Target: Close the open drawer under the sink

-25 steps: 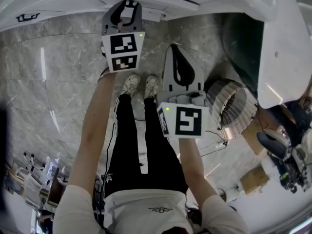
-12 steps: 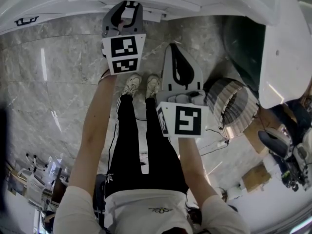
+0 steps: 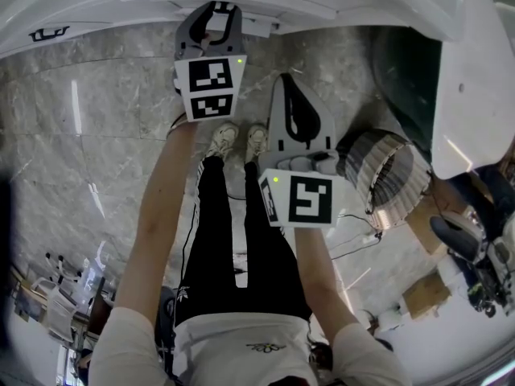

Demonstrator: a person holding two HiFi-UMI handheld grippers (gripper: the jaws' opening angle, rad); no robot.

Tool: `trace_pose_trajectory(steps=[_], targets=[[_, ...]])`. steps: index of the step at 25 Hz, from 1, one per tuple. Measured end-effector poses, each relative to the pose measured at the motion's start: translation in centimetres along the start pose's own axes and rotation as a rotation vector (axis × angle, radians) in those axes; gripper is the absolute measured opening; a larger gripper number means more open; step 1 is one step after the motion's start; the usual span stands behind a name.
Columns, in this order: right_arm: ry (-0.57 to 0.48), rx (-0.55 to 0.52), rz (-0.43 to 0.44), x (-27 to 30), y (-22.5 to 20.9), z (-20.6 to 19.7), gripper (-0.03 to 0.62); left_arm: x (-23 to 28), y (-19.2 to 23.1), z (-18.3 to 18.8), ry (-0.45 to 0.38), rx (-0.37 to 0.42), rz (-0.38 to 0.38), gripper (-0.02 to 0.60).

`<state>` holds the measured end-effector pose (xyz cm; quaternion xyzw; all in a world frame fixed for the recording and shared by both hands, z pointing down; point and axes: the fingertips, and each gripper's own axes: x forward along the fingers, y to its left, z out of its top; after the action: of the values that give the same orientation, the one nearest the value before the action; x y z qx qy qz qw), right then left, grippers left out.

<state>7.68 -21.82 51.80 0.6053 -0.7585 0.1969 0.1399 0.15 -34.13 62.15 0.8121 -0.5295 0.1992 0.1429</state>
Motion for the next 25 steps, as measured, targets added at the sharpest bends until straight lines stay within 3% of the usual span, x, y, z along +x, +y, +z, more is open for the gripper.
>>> trace_pose_trajectory(steps=[7, 22, 25], targets=[[0.004, 0.008, -0.002, -0.8, 0.4, -0.5, 0.028, -0.2, 0.0, 0.0, -0.001, -0.025, -0.009, 0.149], [-0.029, -0.008, 0.006, -3.6, 1.6, -0.3, 0.029, -5.1, -1.2, 1.9, -0.074, 0.039, -0.021, 0.169], [-0.033, -0.017, 0.011, -4.1, 2.1, -0.2, 0.029, -6.5, -1.2, 2.6, -0.082, 0.022, -0.022, 0.155]])
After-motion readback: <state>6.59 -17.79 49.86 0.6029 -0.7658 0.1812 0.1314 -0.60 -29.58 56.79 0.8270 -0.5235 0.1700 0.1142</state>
